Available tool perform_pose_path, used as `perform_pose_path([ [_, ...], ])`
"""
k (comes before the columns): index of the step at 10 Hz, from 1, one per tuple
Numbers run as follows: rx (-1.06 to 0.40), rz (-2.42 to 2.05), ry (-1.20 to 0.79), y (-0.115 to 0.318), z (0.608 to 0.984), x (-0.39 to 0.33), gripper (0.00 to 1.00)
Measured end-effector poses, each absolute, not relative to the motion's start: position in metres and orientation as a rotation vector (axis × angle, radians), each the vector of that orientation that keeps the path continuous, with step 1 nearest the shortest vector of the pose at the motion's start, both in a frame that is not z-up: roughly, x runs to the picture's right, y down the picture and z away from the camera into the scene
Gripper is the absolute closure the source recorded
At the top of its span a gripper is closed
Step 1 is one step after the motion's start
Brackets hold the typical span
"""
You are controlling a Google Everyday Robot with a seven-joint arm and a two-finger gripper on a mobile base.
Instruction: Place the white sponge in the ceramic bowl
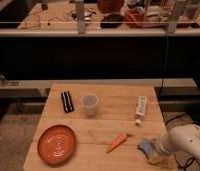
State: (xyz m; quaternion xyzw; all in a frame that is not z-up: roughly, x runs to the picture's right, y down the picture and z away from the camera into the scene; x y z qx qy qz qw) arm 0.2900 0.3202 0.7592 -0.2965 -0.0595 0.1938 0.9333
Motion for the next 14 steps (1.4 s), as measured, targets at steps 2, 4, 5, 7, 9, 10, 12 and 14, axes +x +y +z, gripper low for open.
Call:
perform_pose_path([
  [2, -0.607, 0.389, -0.126, 0.3193, 0.7613, 0.2901, 0.82],
  [4, -0.607, 0.384, -0.125, 0.3174, 0.7628, 0.2897, 0.76],
  [5, -0.607, 0.384, -0.125, 0.3172, 0.7637, 0.2895, 0.82],
  [7, -0.607, 0.381, -0.124, 0.3164, 0.7644, 0.2894, 0.92],
  [9, -0.607, 0.375, -0.124, 0.3153, 0.7652, 0.2892, 0.95],
  [10, -0.607, 0.372, -0.124, 0.315, 0.7657, 0.289, 0.95],
  [12, -0.607, 0.368, -0.123, 0.3146, 0.7662, 0.289, 0.95],
  [14, -0.605, 0.361, -0.122, 0.3133, 0.7665, 0.2889, 0.95],
])
